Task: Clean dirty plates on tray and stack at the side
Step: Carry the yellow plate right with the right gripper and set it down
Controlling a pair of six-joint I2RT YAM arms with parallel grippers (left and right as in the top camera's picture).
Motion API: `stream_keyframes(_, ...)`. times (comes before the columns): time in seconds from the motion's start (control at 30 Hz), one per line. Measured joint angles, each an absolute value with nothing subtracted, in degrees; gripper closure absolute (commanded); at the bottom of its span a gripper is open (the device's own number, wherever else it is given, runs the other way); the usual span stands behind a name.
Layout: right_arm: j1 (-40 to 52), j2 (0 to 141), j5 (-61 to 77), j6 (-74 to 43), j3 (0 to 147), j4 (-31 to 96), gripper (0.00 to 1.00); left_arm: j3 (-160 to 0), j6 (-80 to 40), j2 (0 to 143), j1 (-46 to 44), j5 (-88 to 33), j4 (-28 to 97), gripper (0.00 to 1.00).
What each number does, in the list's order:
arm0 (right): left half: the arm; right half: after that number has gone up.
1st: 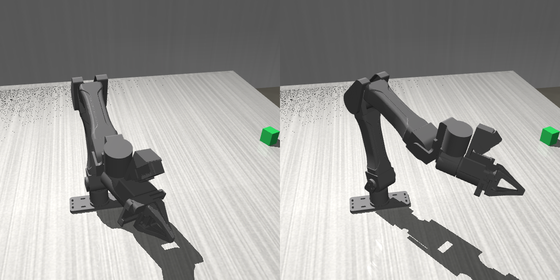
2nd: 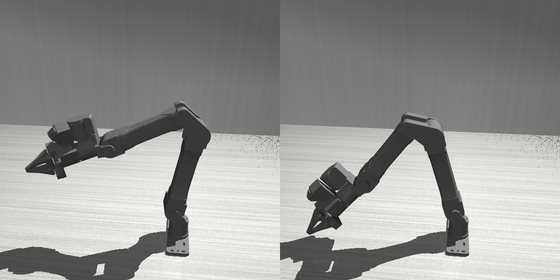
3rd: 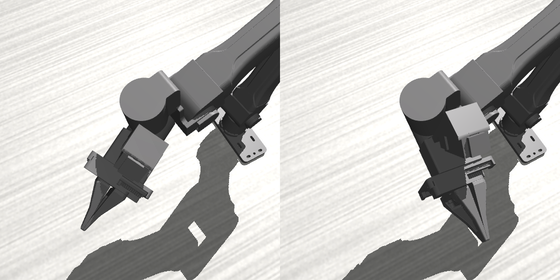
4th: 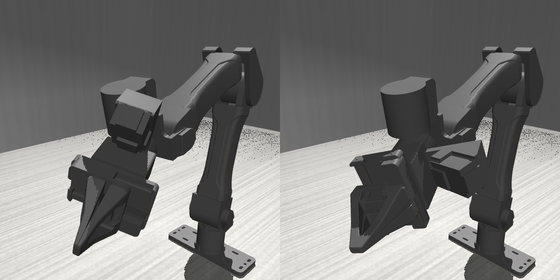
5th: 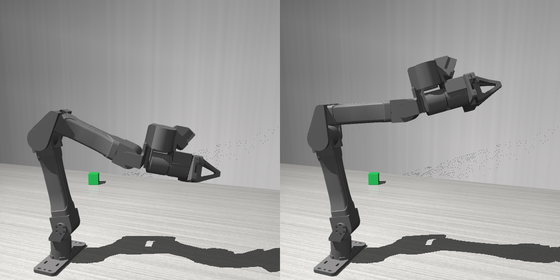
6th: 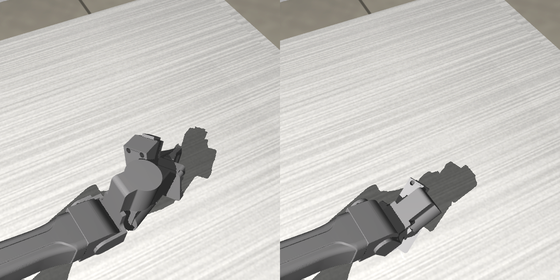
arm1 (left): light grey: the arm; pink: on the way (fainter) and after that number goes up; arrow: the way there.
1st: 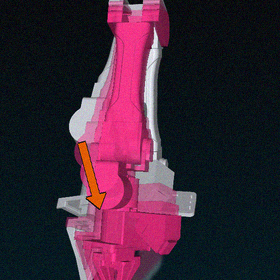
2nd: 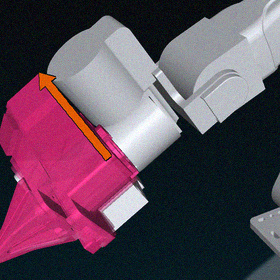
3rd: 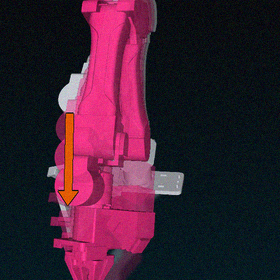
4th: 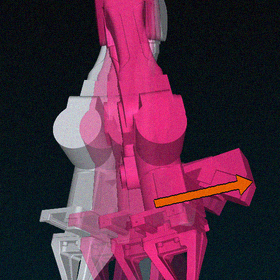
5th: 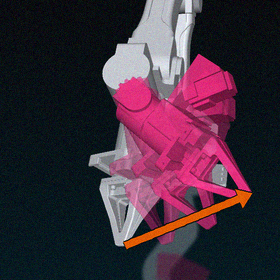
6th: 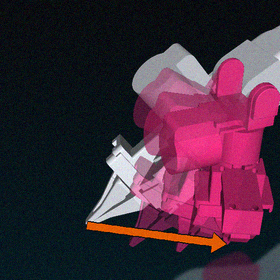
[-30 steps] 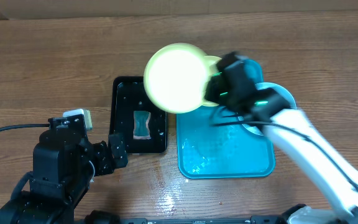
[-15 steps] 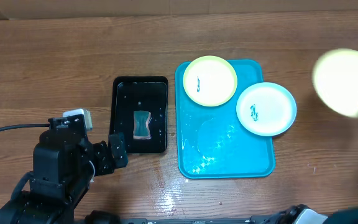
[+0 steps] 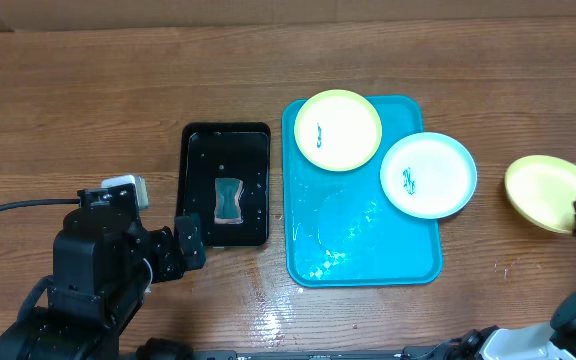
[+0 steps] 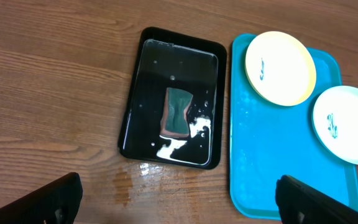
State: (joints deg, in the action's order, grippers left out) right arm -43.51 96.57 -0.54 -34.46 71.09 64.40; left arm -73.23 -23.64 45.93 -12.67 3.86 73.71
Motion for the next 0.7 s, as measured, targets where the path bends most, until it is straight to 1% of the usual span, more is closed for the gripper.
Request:
stream_keyframes(0.23, -35.0, 96.9, -5.0, -35.6, 66.5, 60.8, 0.96, -73.2, -23.6, 45.9, -12.7, 3.9, 73.7, 0.00)
stream_keyframes(0.43, -33.0, 97.1, -6.0, -36.6, 61.3, 58.7, 0.96, -73.2, -23.6, 45.9, -12.7, 3.9, 73.7, 0.00)
stream_keyframes(0.6, -29.9, 97.0, -6.4, -35.1, 60.7, 62.2, 0.96, -73.2, -23.6, 45.9, -12.7, 3.9, 73.7, 0.00)
stream_keyframes(0.63, -29.2, 97.0, -6.4, -34.9, 60.7, 62.7, 0.90, -73.2, -23.6, 45.9, -12.7, 3.9, 73.7, 0.00)
stream_keyframes(0.7, -28.0, 97.0, -6.4, -34.4, 60.7, 63.7, 0.75, -73.2, -23.6, 45.9, -12.7, 3.9, 73.7, 0.00)
